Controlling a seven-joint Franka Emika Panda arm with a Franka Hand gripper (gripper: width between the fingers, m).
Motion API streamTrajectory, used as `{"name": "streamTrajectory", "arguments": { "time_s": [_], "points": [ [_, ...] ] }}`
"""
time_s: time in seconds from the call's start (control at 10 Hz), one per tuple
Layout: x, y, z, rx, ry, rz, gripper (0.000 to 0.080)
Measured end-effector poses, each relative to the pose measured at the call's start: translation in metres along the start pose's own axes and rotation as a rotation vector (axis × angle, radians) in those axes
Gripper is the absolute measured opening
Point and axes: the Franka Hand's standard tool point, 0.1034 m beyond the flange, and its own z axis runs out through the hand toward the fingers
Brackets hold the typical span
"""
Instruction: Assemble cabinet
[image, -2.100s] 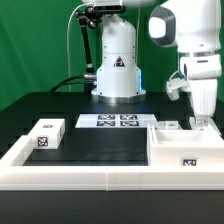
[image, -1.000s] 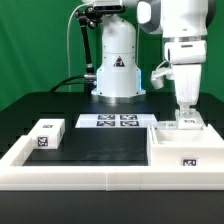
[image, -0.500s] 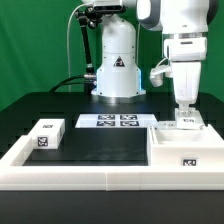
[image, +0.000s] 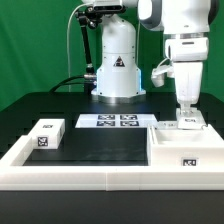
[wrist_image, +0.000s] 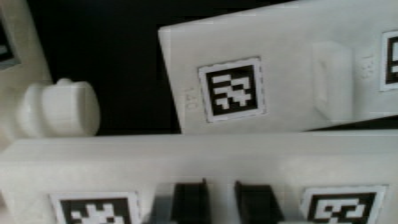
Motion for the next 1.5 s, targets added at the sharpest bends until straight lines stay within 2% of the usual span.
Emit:
{"name": "streamTrajectory", "arguments": {
  "time_s": [0.7,1.3,1.5],
  "points": [
    [-0.0004,0.0012,-0.0002,-0.002,0.001,0.002,0.0070],
    [-0.0066,0.0026,0.0003,0.013,-0.009,0.006,0.0070],
    [-0.0042,0.0017,0.0003,0.010,-0.006,0.020,0.0070]
  ]
}}
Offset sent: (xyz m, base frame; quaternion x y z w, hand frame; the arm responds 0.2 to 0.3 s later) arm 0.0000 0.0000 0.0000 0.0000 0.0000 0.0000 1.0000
